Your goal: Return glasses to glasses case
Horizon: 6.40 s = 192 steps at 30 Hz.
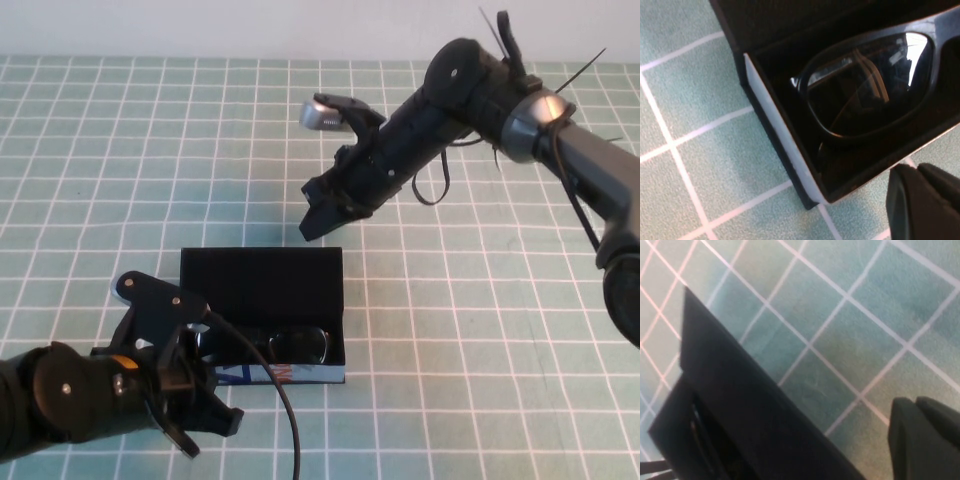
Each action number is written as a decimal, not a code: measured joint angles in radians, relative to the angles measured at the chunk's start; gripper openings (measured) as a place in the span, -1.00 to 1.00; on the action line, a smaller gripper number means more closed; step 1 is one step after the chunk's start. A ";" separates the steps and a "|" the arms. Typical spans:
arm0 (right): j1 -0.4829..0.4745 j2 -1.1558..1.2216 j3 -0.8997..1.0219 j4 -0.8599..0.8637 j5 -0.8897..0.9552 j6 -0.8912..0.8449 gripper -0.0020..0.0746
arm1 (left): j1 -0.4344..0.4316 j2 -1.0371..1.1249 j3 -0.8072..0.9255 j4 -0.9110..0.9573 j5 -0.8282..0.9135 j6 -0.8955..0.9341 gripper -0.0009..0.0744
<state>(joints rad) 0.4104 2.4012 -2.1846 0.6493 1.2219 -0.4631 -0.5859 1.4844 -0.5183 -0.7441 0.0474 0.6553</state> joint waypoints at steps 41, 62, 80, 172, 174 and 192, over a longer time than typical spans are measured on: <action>0.034 -0.077 0.064 0.170 -0.006 0.000 -0.98 | 0.000 0.000 0.000 0.000 -0.010 0.000 -0.98; 0.030 -0.104 0.116 -0.080 -0.001 -0.235 -0.98 | 0.000 0.000 0.000 0.000 -0.010 0.000 -0.98; 0.032 -0.104 0.121 0.089 -0.001 -0.238 -0.98 | 0.000 0.000 0.000 0.000 -0.010 0.000 -0.98; -0.159 -1.151 0.566 -0.296 -0.108 0.030 -0.98 | 0.089 -0.942 -0.256 1.005 0.747 -0.708 -0.98; -0.159 -1.261 0.684 -0.317 -0.187 0.040 -0.98 | 0.089 -0.972 -0.256 0.974 0.747 -0.708 -0.98; -0.159 -1.978 1.696 -0.327 -0.666 0.128 -0.98 | 0.089 -1.113 0.047 0.845 0.460 -0.775 -0.98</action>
<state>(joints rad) 0.2509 0.4230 -0.4890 0.3222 0.5555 -0.3351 -0.4969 0.3710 -0.4709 0.1005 0.5075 -0.1198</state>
